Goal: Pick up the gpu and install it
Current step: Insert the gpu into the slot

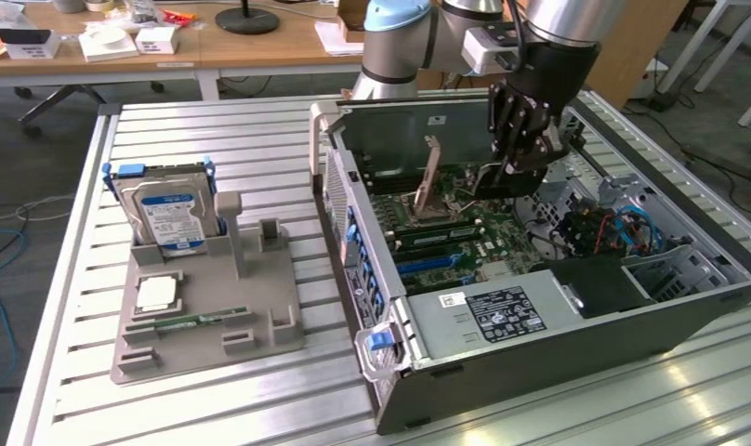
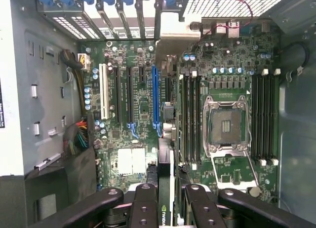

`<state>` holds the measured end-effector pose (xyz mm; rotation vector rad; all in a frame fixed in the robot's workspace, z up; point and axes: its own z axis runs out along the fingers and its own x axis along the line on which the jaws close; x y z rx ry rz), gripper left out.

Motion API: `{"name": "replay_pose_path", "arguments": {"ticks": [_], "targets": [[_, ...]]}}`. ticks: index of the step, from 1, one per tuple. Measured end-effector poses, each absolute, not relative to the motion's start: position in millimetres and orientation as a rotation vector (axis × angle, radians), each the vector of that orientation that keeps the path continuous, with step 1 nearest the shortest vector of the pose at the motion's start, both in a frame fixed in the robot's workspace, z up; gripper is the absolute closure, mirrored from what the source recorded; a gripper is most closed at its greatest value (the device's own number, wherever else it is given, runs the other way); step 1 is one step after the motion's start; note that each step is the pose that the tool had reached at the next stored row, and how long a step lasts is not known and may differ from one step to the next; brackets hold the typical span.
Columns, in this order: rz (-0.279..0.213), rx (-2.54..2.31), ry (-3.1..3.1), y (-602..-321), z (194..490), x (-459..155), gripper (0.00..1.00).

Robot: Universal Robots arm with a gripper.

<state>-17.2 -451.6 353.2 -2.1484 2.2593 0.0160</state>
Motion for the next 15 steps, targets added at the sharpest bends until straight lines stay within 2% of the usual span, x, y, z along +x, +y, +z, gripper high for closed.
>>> {"name": "replay_pose_path", "arguments": {"ticks": [15], "targets": [[0.016, -2.148, 2.259, -451.6, 345.1, -17.3, 0.74]]}}
